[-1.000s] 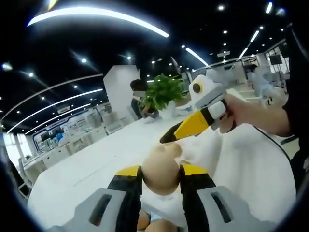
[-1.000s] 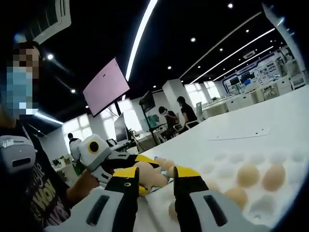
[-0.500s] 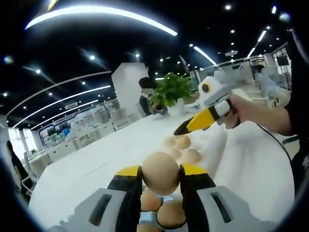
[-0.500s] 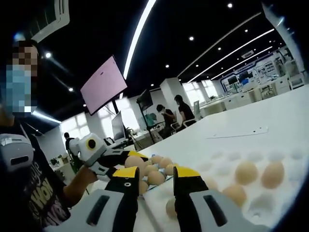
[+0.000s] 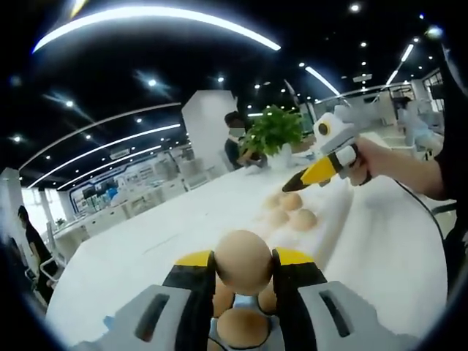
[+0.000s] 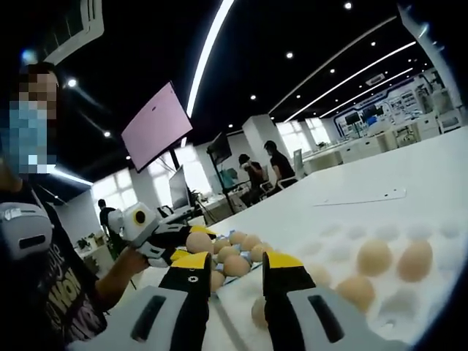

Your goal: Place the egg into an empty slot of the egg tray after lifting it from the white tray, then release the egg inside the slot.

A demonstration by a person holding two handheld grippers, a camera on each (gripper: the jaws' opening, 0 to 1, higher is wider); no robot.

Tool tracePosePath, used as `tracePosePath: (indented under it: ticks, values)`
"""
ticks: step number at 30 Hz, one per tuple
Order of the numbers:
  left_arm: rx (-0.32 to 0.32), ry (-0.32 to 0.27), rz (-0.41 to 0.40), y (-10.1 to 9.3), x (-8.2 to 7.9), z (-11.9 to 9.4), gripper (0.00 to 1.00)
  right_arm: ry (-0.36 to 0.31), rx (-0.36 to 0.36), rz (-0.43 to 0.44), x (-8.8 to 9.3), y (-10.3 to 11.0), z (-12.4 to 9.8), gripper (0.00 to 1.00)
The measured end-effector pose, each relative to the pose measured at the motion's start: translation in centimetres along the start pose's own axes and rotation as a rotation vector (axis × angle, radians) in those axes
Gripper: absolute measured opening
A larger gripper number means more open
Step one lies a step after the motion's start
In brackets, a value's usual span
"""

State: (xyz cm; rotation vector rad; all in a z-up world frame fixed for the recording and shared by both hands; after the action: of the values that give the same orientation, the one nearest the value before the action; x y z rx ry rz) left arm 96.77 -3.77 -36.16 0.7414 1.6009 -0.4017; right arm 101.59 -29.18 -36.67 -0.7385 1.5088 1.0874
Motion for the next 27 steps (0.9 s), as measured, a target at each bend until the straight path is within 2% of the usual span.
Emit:
tracePosePath:
  ticks: [18,27]
  values:
    - [-0.079,-0.015,-0.026,1.8,0.6,-3.0,0.31,0.026,0.024,-0.003,0.5,0.0,0.0,0.29]
    - [-0.142,0.004,-0.071,3.2,2.0,-4.9,0.31,0.041,0.031,-0.006,0.6,0.2,0.1,0.29]
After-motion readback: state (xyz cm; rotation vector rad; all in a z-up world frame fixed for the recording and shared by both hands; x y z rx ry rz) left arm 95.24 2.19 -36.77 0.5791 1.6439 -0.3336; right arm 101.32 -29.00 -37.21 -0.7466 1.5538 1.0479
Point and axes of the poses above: the point that each gripper's makers call its tool centre point, and the gripper's own axes: z roughly forward along the fingers, y roughly to its left, x roughly out of its underside, the point moved 9 cm from there along -z, roughly backward along the fingers, and after that the axes turned 7 degrees about -z, right-handed, at the moved point
